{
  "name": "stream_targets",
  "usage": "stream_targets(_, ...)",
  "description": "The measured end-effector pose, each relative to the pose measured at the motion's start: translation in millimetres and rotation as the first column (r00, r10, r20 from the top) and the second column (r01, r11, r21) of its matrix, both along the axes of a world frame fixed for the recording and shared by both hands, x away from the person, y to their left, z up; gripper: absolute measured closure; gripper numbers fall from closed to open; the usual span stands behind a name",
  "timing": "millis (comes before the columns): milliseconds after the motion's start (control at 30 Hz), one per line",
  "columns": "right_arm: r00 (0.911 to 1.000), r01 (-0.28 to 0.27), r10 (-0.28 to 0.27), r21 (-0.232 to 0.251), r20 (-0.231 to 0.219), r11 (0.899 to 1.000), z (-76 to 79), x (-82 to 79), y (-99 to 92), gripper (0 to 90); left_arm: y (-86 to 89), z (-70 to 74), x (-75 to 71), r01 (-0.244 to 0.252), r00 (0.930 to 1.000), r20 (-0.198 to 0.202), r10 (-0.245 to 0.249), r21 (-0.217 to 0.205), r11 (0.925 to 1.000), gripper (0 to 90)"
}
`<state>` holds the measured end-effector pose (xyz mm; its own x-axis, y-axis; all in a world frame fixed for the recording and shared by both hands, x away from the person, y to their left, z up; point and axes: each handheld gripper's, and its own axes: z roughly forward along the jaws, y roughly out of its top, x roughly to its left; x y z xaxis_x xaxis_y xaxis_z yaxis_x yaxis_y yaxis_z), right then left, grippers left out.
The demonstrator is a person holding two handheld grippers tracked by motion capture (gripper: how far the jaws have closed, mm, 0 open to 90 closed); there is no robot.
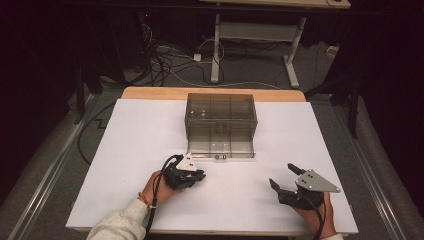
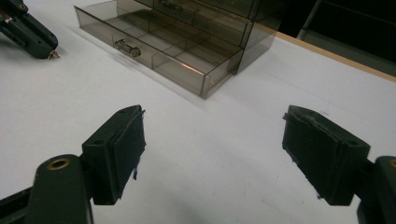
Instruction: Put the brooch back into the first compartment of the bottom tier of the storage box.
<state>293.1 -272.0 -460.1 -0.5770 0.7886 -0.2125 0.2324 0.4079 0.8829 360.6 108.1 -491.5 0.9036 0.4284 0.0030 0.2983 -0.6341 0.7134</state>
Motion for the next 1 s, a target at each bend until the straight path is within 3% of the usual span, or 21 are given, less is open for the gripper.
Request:
stream_targets(200, 0.9999, -0.005, 0.006, -0.010, 0.011, 1.000, 0.6, -0.6, -0.4, 21.5, 0.2, 0.6, -0.3, -0.003, 0.9999, 0.016, 0.003, 0.005, 1.0000, 84.5)
stream_targets(1000, 0.9998, -0.006, 0.006, -0.010, 0.020, 1.000, 2.5, -2.5, -0.2, 21.9, 1.7, 2.7, -5.7, -0.001, 0.9977, 0.067, 0.002, -0.018, 0.9998, 86.4)
